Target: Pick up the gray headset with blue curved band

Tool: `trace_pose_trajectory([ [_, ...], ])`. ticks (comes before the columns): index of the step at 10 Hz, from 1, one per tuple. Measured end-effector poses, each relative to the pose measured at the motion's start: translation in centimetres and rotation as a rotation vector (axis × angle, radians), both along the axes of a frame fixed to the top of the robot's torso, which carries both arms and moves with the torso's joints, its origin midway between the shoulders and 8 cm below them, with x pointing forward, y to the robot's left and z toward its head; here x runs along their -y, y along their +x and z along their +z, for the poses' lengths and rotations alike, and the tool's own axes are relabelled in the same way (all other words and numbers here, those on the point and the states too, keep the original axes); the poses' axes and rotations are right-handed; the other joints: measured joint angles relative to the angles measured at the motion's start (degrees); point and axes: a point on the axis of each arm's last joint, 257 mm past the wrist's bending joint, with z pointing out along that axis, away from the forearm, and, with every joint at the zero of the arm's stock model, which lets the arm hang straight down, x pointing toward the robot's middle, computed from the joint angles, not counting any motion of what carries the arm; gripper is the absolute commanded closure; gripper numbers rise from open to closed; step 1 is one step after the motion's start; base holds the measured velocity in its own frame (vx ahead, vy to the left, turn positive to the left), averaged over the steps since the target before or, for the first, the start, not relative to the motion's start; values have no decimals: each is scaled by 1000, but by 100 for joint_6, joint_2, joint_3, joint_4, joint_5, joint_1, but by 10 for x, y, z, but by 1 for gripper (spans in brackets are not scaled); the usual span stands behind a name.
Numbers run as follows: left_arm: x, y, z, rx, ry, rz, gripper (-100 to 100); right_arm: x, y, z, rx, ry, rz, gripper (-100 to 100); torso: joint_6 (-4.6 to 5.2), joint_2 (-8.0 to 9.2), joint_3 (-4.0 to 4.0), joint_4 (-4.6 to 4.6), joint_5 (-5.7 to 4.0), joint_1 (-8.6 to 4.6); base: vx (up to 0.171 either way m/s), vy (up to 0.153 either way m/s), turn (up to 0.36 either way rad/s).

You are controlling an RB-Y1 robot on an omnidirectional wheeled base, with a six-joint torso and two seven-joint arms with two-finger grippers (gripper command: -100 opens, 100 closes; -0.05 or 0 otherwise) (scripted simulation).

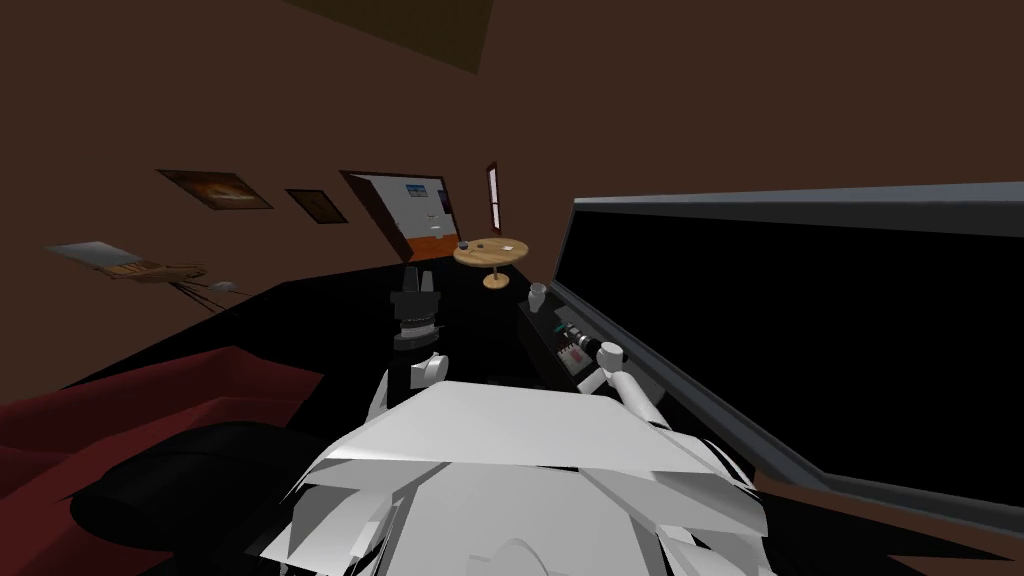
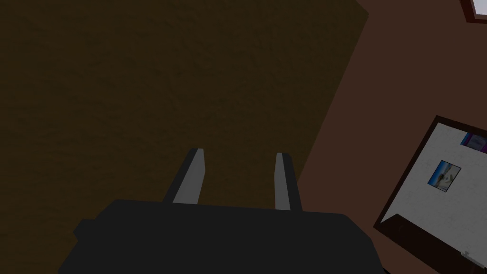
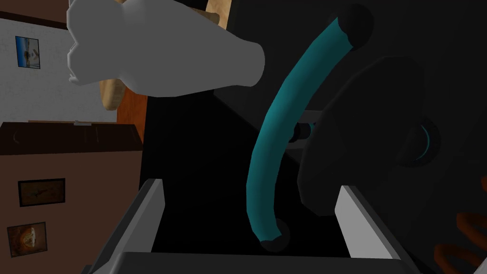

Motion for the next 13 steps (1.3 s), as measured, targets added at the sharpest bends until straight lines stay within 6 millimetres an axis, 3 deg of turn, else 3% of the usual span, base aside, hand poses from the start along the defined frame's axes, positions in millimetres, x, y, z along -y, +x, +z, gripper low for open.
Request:
trace_pose_trajectory([
  [5, 0, 0, 0, 0, 0, 0, 0, -19, 22, -5, -4, 13, -58, -100, -6, -9, -5, -2, -7, 4, -44, -47, 147],
  [13, 0, 0, 0, 0, 0, 0, 0, -19, 24, -5, -2, 10, -68, -100, -5, -26, -15, -6, -3, 16, 2, 2, -7],
])
